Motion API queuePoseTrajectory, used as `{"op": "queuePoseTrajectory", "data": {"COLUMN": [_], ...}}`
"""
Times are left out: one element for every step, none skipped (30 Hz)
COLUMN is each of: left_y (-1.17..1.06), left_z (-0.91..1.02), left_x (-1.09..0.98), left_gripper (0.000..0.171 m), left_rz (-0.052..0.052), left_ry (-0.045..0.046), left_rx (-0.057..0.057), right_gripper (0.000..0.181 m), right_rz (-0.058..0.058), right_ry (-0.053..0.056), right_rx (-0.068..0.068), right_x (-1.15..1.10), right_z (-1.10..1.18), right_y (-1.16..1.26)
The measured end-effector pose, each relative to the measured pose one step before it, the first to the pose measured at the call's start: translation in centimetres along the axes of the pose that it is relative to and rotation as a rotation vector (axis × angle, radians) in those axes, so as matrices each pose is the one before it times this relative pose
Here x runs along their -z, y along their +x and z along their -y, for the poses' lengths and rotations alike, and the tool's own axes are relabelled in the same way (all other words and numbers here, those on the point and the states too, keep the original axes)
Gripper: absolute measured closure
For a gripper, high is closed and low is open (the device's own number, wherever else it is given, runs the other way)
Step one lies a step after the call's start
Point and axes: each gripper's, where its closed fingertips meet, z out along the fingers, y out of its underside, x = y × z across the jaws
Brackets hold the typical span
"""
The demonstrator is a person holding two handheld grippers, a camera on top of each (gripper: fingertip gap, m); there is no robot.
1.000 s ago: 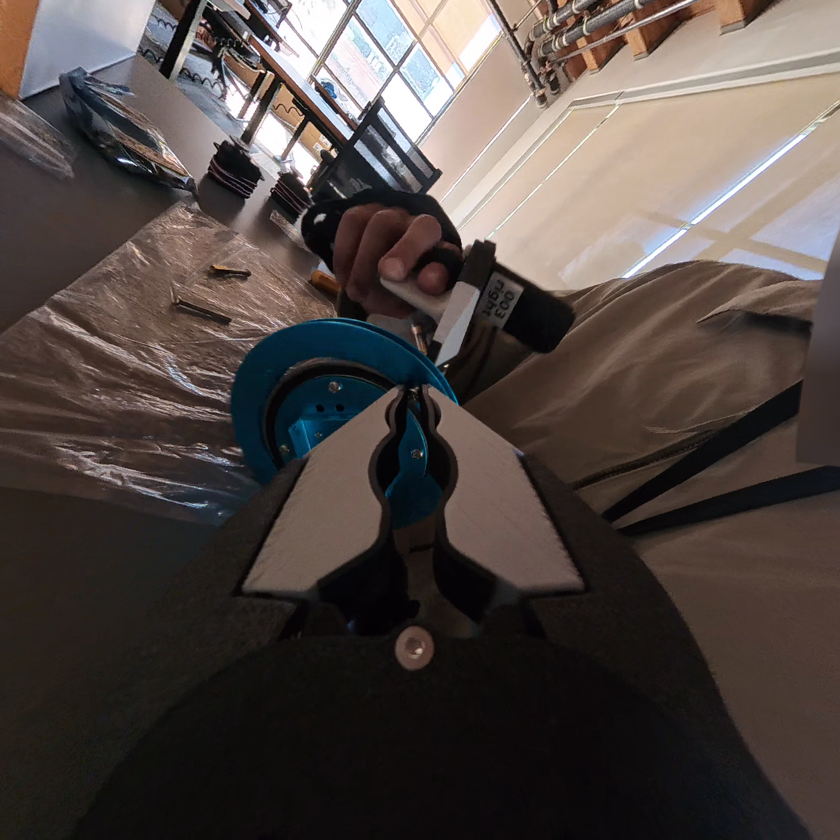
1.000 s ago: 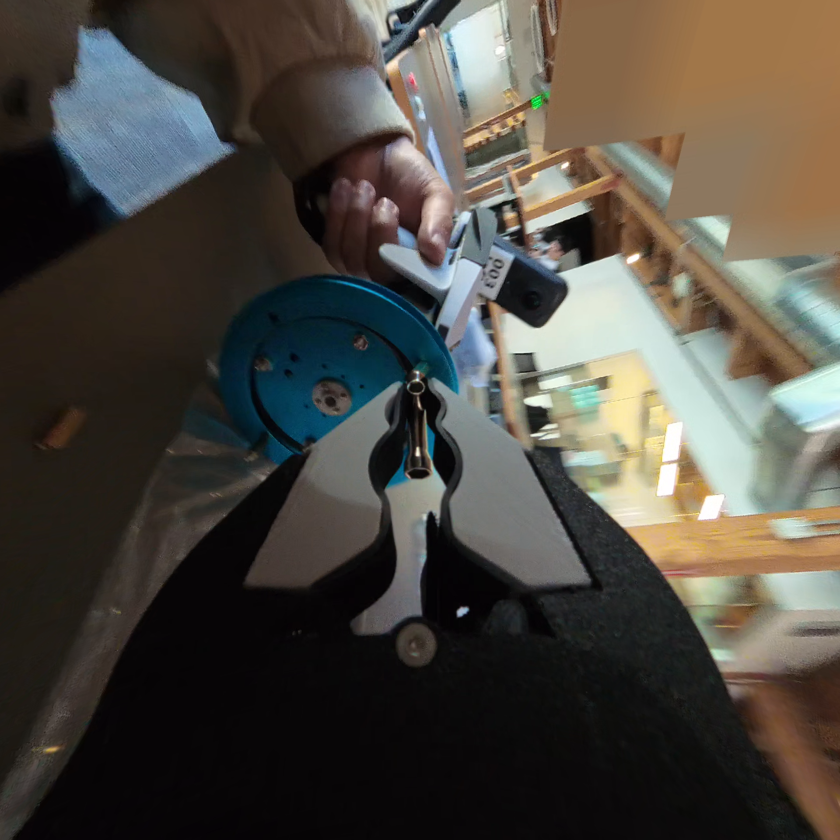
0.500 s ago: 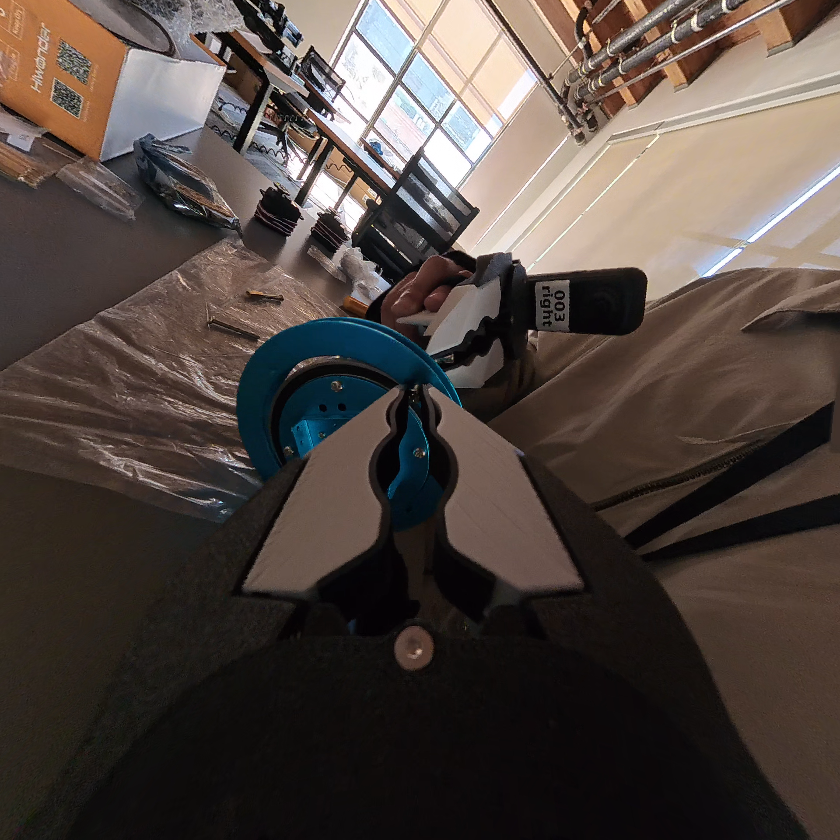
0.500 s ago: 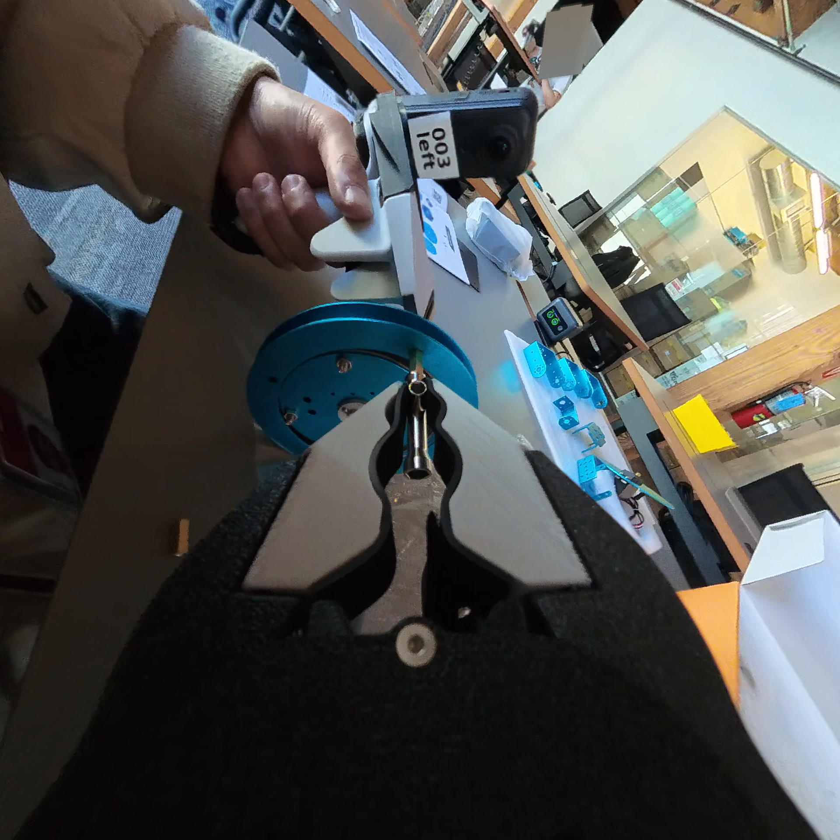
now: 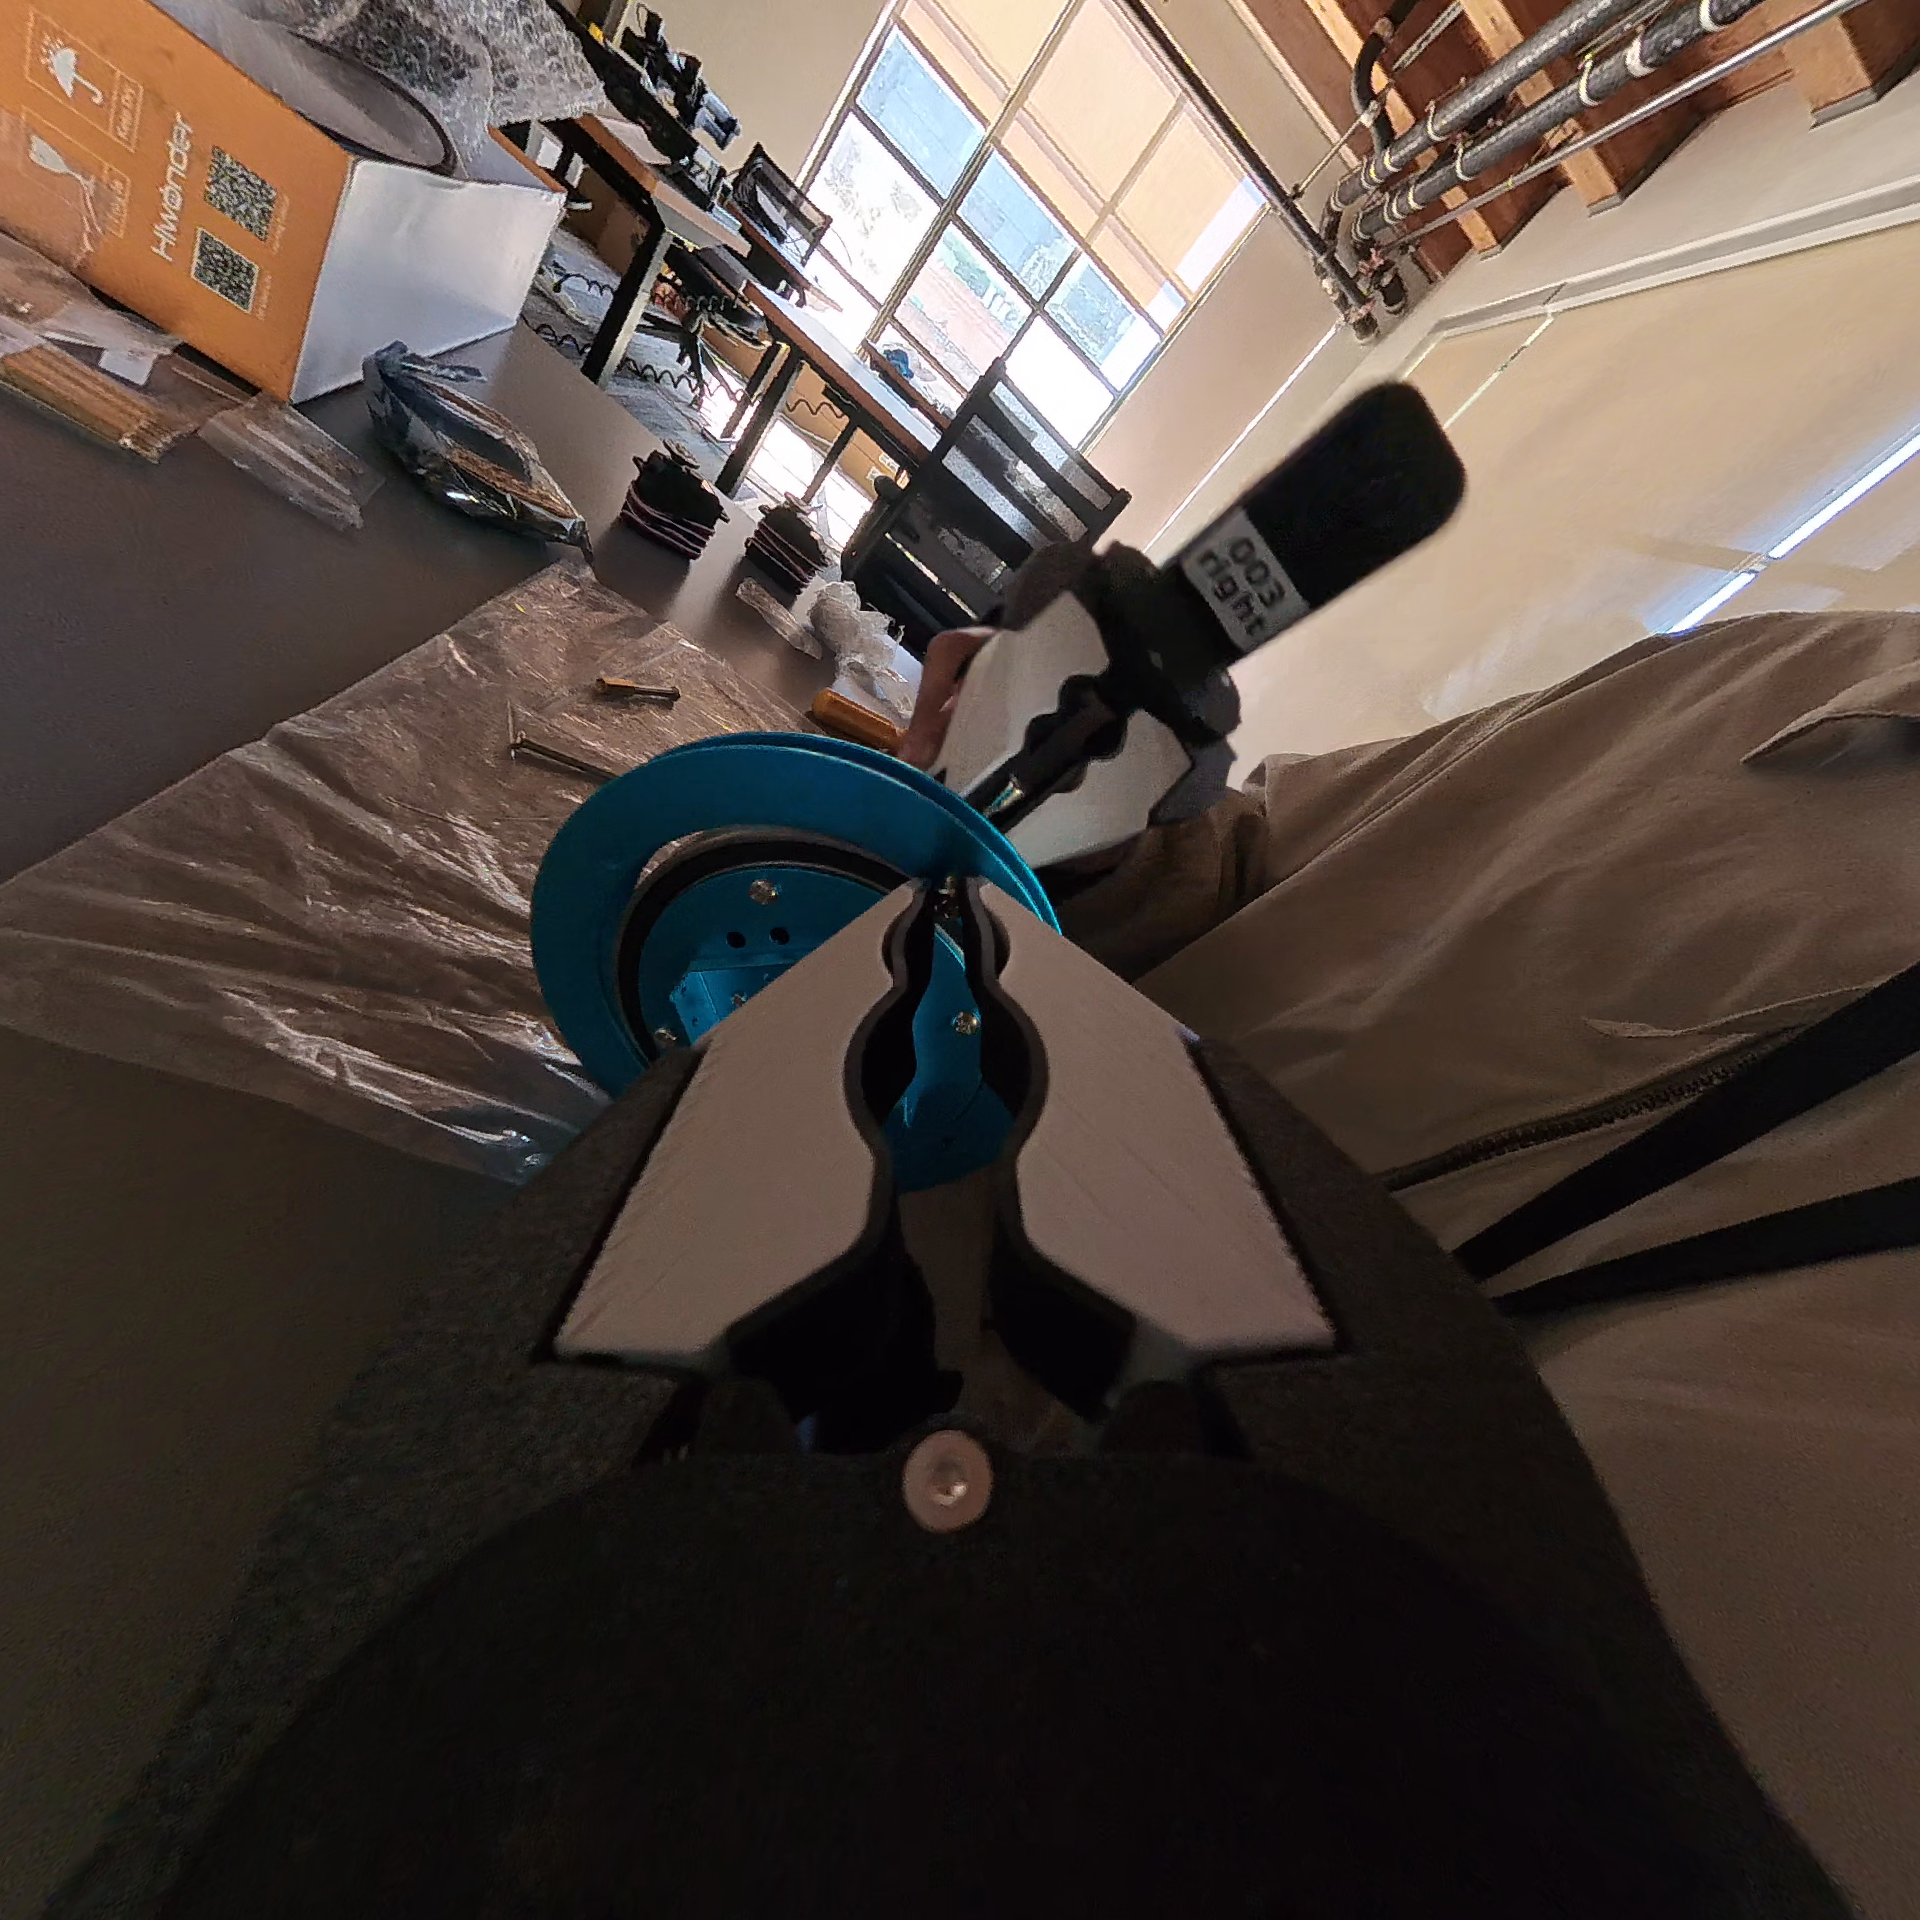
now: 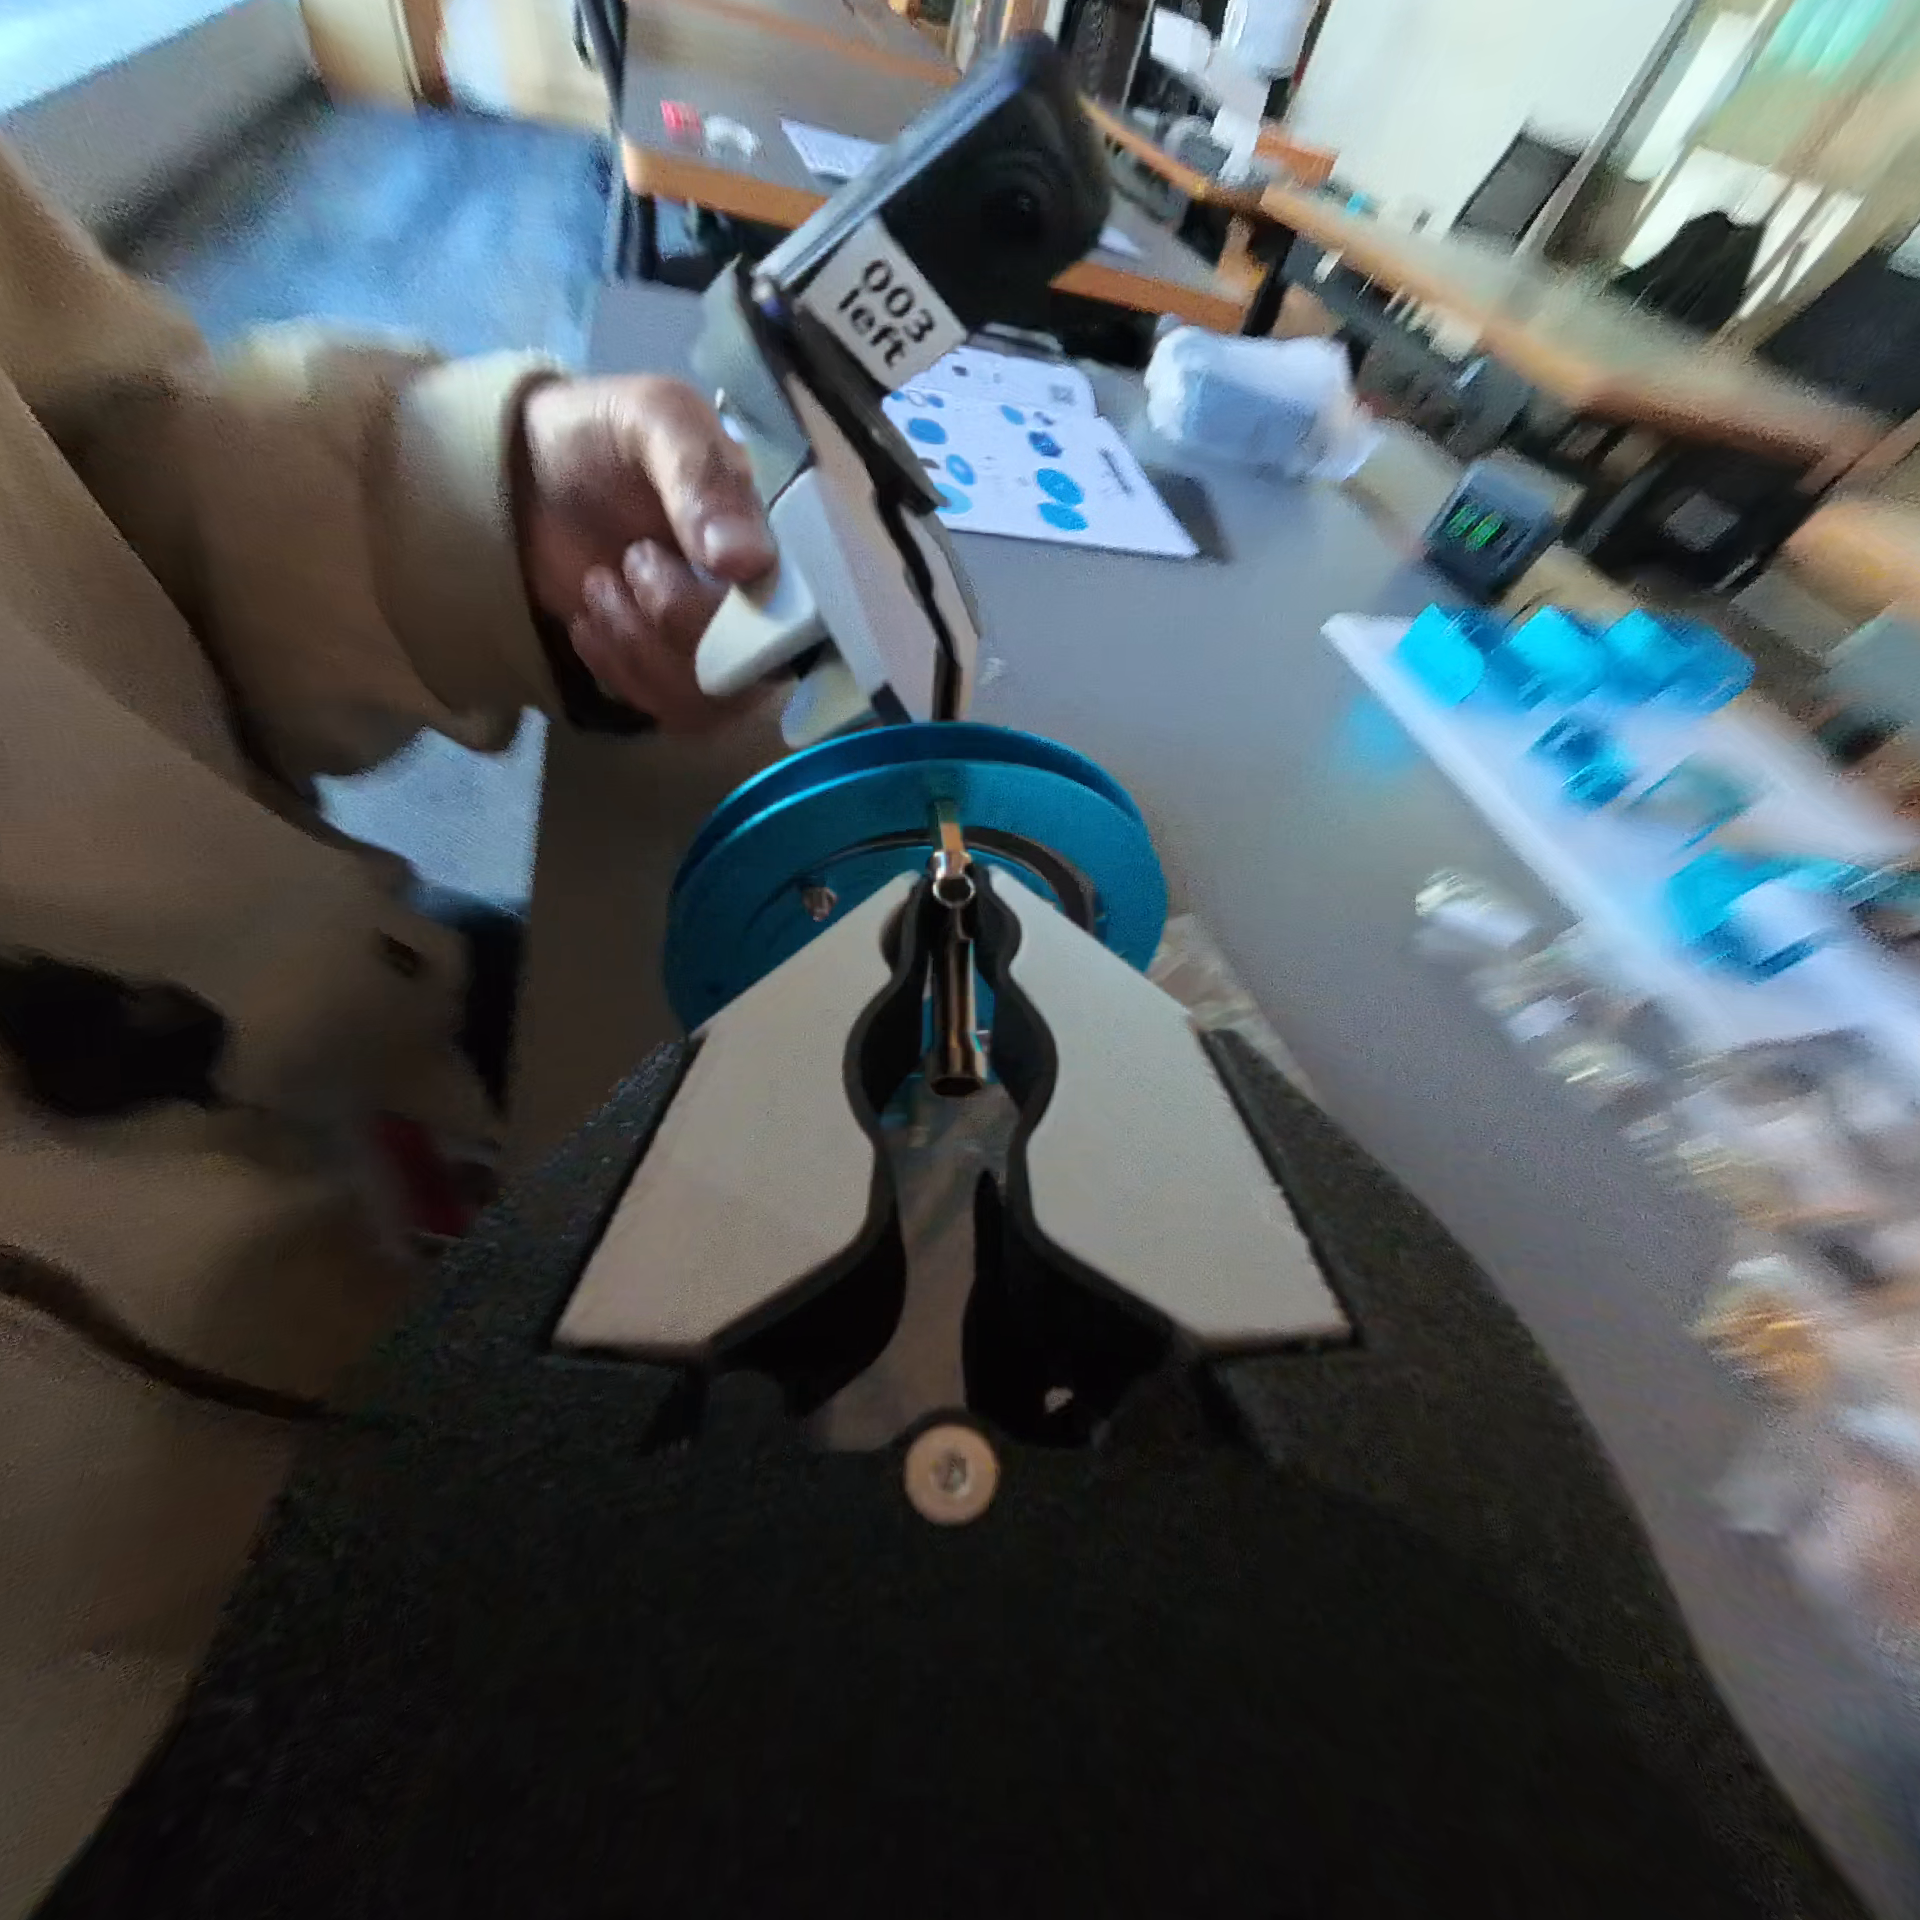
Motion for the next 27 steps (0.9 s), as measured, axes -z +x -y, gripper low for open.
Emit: {"op": "queuePoseTrajectory", "data": {"left_y": [-0.002, 0.044, 0.068, 0.029, 0.056, 0.037, -0.011, -0.019, 0.043, -0.049, -0.05, -0.069, -0.093, -0.023, 0.024, -0.02, 0.056, 0.051, -0.011, 0.037, 0.013, -0.032, 0.001, 0.025, 0.021, -0.003, -0.041], "left_z": [0.009, -0.051, -0.076, -0.012, -0.043, -0.044, 0.021, 0.022, -0.013, 0.032, 0.036, 0.049, 0.036, 0.04, 0.007, -0.009, -0.024, -0.018, 0.0, -0.002, -0.02, 0.024, -0.006, -0.041, -0.039, -0.007, 0.035], "left_x": [-0.001, -0.049, -0.054, -0.036, -0.06, -0.029, -0.022, 0.003, -0.012, -0.028, -0.042, -0.015, -0.011, -0.019, -0.019, -0.031, -0.02, -0.011, -0.013, 0.037, 0.015, 0.022, 0.029, 0.061, 0.057, 0.033, 0.054], "left_gripper": [0.169, 0.169, 0.169, 0.169, 0.169, 0.169, 0.169, 0.169, 0.169, 0.169, 0.169, 0.169, 0.169, 0.169, 0.169, 0.169, 0.169, 0.169, 0.169, 0.169, 0.169, 0.169, 0.169, 0.169, 0.169, 0.169, 0.169], "left_rz": [0.0017, -0.0034, -0.0043, -0.0004, -0.002, -0.0022, 0.0023, 0.0014, -0.0024, 0.003, 0.0012, 0.0001, 0.0027, 0.0011, 0.0004, 0.0048, -0.0016, -0.0013, 0.0018, -0.0014, 0.0017, 0.0051, 0.0041, 0.0036, 0.0026, 0.0038, 0.0041], "left_ry": [0.00168, -0.00152, -0.00201, 0.00046, -0.00197, -0.00249, -0.00019, -0.00122, -0.00391, 0.00013, 0.00074, 0.0028, 0.0028, 0.0025, 0.00065, -0.00104, -0.00295, -0.00184, -0.00088, -0.00193, -0.00116, 0.00144, -0.00055, -0.00149, -0.0012, 0.00232, 0.0055], "left_rx": [-0.0015, -0.0015, -0.0031, -0.0025, -0.0015, -0.0012, -0.0022, -0.002, -0.0029, -0.0028, 0.0019, 0.006, 0.0054, 0.0041, 0.0015, 0.0006, 0.003, 0.0013, 0.0016, 0.0003, -0.0042, -0.0022, -0.0046, -0.0104, -0.0067, -0.0041, 0.0006], "right_gripper": [0.175, 0.176, 0.176, 0.174, 0.174, 0.176, 0.176, 0.176, 0.175, 0.176, 0.176, 0.176, 0.175, 0.174, 0.174, 0.175, 0.176, 0.176, 0.175, 0.175, 0.175, 0.175, 0.175, 0.175, 0.175, 0.175, 0.176], "right_rz": [0.0458, 0.0478, 0.0409, 0.0484, 0.0393, 0.041, 0.0414, 0.0362, 0.0334, 0.0186, 0.0039, -0.0088, -0.0259, -0.0352, -0.0413, -0.047, -0.0452, -0.0474, -0.0494, -0.0413, -0.0277, -0.0252, -0.0133, 0.0125, 0.0328, 0.0426, 0.042], "right_ry": [0.0043, 0.003, 0.0028, -0.0101, -0.0129, -0.0166, -0.02, -0.0184, -0.0183, -0.009, -0.0021, 0.0006, 0.0072, 0.0064, -0.006, -0.0045, -0.0108, -0.0217, -0.016, -0.0219, -0.0164, -0.015, -0.0051, 0.0008, 0.0022, 0.0048, 0.0104], "right_rx": [-0.1269, -0.109, -0.0916, -0.0853, -0.0738, -0.07, -0.0625, -0.0479, -0.0365, -0.0145, 0.0075, 0.0383, 0.064, 0.0797, 0.102, 0.1088, 0.1142, 0.126, 0.1158, 0.1003, 0.0726, 0.0393, 0.0161, -0.0238, -0.0685, -0.0944, -0.0969], "right_x": [-0.044, 0.032, 0.037, 0.036, 0.054, 0.051, 0.034, 0.002, -0.002, 0.034, 0.053, 0.046, 0.041, 0.04, -0.012, 0.031, 0.031, 0.005, 0.036, -0.028, 0.0, -0.007, -0.045, -0.038, -0.063, -0.041, -0.069], "right_z": [-0.02, 0.003, 0.002, -0.048, -0.024, -0.054, -0.084, -0.092, -0.094, 0.009, 0.076, 0.073, 0.142, 0.098, -0.078, 0.033, -0.013, -0.095, 0.062, -0.049, 0.045, -0.004, -0.028, 0.004, -0.002, 0.007, -0.023], "right_y": [0.019, -0.025, 0.031, -0.096, -0.04, -0.078, -0.157, -0.133, -0.142, -0.003, 0.106, 0.09, 0.133, 0.133, 0.102, 0.028, -0.08, -0.054, -0.074, -0.062, -0.04, 0.072, 0.063, -0.015, -0.042, -0.042, 0.013]}}
